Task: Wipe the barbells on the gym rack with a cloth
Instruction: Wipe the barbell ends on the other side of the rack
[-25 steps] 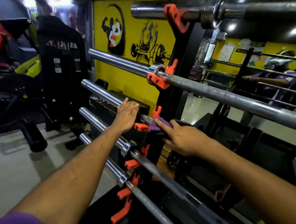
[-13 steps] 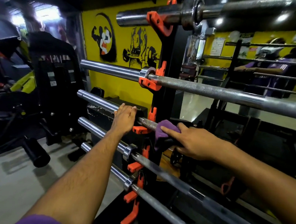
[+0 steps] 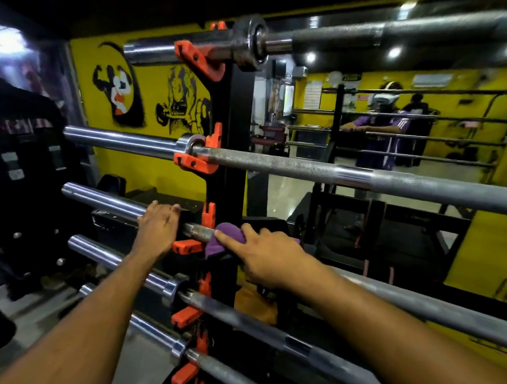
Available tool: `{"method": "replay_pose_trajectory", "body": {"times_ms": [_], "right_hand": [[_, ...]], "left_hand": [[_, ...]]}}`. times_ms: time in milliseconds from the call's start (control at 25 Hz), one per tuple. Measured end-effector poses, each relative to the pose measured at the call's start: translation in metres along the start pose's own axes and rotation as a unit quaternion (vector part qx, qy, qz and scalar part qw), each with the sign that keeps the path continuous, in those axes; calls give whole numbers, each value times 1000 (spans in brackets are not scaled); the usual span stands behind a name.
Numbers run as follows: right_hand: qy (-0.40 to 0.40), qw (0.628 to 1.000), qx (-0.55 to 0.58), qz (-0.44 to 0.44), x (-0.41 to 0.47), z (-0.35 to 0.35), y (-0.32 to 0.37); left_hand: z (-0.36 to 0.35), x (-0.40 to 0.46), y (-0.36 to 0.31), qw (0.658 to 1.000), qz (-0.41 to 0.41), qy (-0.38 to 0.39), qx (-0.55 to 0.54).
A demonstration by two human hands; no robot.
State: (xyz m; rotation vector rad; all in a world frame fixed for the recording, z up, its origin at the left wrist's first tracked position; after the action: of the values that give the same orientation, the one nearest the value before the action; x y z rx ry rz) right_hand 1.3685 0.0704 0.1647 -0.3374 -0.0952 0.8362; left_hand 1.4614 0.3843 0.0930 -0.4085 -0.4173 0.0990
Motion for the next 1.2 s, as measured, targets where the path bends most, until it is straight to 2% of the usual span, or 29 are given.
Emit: {"method": "replay_pose_trajectory", "body": {"times_ms": [240, 440, 600, 720, 880, 1040, 1200], "right_hand": [[5, 1000, -3, -15, 57, 12, 27], [-8, 1000, 6, 17, 2, 5, 3], [21, 999, 22, 23, -68, -10, -30], [46, 999, 21, 17, -78, -10, -31], [5, 1000, 8, 4, -21, 0, -6], [-44, 999, 0, -14, 44, 5, 25], [-82, 996, 5, -45, 32, 9, 30]], "left_hand": [[3, 1, -1, 999, 18, 31, 6], [4, -3, -7, 999, 17, 30, -12], [2, -4, -5, 999, 15, 33, -26], [2, -6, -8, 999, 13, 34, -31], [12, -19, -26, 998, 14, 28, -54], [16, -22, -30, 999, 13, 33, -33], [12, -18, -23, 999, 11, 37, -27]]}}
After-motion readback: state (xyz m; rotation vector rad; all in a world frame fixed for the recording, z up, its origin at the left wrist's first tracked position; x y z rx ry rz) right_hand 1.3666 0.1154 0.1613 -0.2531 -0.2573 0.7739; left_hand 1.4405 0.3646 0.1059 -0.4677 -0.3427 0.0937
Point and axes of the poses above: each hand's wrist, its own x-axis towards the middle knuckle, its own z-axis out of the back of the hand, y = z × x, the point moved 3 cm from there along x, towards the middle knuckle, and after that the axes turned 15 degrees about y, right-handed, at the moved point
